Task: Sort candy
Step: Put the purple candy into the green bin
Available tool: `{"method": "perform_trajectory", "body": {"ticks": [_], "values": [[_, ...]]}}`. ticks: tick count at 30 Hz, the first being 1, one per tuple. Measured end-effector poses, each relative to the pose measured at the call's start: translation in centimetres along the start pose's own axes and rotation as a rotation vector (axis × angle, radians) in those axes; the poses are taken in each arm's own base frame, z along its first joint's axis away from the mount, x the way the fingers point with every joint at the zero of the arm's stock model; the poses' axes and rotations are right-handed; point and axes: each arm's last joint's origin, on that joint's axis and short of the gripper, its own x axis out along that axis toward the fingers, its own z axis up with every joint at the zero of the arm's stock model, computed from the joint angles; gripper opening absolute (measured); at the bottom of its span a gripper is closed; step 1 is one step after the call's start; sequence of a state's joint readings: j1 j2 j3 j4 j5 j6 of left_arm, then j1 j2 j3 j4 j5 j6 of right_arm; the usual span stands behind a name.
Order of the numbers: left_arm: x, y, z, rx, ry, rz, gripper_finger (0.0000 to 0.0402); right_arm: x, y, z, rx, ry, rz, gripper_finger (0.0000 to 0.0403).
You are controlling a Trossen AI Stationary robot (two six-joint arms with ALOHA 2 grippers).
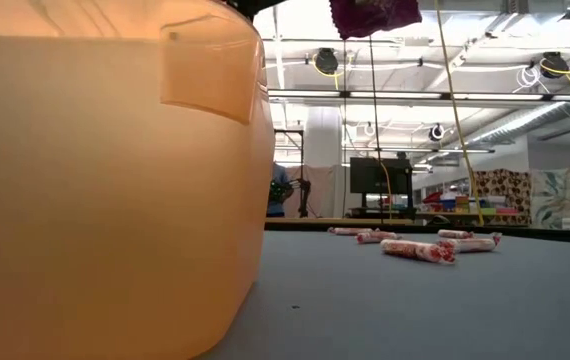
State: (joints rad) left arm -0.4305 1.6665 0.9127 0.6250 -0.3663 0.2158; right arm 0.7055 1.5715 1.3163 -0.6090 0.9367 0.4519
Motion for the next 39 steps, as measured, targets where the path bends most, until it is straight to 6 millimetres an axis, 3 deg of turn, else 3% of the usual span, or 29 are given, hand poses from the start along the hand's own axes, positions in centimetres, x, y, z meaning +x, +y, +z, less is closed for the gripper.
{"method": "perform_trajectory", "body": {"ticks": [8,14,22,29,39], "values": [[0.0,-0.1,0.0,0.004,0.001,-0.018,0.0013,0.1,-0.1,0.0,0.009,0.001,-0.004,0.0],[0.0,0.2,-0.1,0.002,0.004,-0.009,0.0005,0.0,0.0,-0.1,0.04,0.011,0.001,0.001],[-0.9,1.0,1.4,-0.065,-0.023,0.069,0.0003,-0.3,0.6,-2.0,0.077,0.11,-0.012,0.0068],[-3.1,2.2,2.9,-0.094,0.033,0.055,0.0002,0.5,2.3,-3.8,0.054,0.176,-0.015,0.0096],[-7.6,4.1,4.0,-0.007,0.119,0.04,0.0001,2.2,4.2,-5.7,0.029,0.22,-0.047,0.0094]]}}
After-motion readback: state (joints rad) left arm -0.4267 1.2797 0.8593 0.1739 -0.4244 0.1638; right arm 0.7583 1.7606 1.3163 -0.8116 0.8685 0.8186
